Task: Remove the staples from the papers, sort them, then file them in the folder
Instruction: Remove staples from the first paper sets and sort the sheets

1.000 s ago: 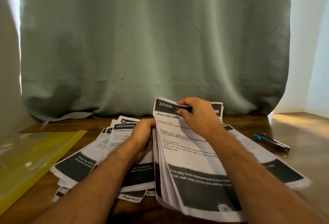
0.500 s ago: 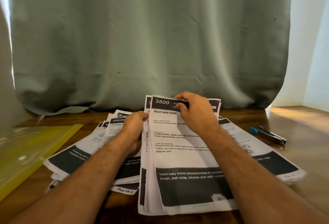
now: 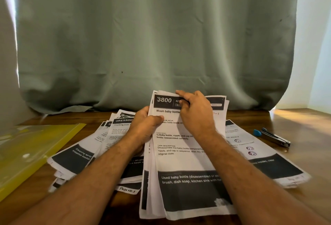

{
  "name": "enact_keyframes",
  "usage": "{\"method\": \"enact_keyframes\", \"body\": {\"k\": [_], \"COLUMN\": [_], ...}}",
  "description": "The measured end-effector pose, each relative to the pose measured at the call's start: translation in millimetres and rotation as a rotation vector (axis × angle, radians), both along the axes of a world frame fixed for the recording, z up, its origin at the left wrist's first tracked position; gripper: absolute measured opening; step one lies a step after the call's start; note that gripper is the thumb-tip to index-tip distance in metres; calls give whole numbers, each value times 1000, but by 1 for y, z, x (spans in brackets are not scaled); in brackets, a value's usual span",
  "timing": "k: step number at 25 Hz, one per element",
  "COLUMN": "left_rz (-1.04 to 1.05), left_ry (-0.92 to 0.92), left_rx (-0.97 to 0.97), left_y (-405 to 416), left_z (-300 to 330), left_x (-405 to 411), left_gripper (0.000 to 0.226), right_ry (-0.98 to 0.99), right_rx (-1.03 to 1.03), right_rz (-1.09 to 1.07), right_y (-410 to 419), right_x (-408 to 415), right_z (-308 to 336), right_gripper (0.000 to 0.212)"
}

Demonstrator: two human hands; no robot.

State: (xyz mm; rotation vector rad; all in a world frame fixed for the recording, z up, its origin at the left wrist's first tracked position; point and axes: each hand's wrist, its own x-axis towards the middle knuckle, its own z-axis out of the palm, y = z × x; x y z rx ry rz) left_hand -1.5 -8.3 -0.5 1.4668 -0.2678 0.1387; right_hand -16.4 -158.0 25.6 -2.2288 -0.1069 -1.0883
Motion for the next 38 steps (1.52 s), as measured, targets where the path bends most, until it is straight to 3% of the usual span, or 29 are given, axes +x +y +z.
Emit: {"method": "enact_keyframes", "body": {"k": [4,8,13,17,22,31,38], "left_rz": [25,37,-98,-55,34,-158,-42], "left_ry": [-36,-19,142,233,235,333,164], "left_rx": [-12,-49,-274,-251,-231,-295,-247], "left_y": [-4,-6,-8,-4,-3,1,11], "left_z": [1,1,4,2,3,8,5], "left_x": [-3,-3,-4,1,2,-2,5], "left_gripper": [29,27,19,17,8,33,23], "right_ry": [8,46,159,318,370,342,380], "right_rx": [79,-3,-111,-185,-211,-271,-353], "right_rz": [30,8,-62,-131,-89,-94,-29], "right_y": [7,17,29,39,38,35,45], "right_x": [1,0,4,15,23,21,26], "right_z": [2,7,24,32,28,42,27], "right_gripper": [35,36,38,23,28,20,25]}}
